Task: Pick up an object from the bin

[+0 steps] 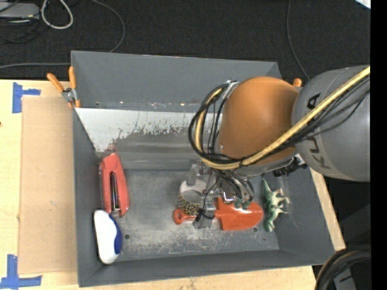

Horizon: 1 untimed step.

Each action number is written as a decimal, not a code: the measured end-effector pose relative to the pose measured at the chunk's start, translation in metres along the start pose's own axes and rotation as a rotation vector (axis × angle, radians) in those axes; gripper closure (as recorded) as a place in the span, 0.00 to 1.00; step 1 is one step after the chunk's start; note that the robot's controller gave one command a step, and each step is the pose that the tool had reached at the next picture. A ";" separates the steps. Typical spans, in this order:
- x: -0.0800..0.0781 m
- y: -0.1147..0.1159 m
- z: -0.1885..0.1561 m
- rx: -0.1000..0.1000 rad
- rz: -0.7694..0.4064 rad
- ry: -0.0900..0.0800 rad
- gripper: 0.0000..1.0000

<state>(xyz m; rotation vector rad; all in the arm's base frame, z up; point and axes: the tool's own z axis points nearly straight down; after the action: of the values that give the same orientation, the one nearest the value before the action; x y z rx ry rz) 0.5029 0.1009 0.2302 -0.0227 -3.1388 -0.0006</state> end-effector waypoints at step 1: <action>0.000 0.000 0.000 0.000 0.000 -0.001 0.00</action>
Offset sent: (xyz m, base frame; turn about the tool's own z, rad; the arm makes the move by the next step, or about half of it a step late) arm -0.0143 -0.0378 -0.0225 0.0157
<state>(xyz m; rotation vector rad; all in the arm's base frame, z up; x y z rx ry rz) 0.5028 0.1007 0.2300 -0.0235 -3.1393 -0.0008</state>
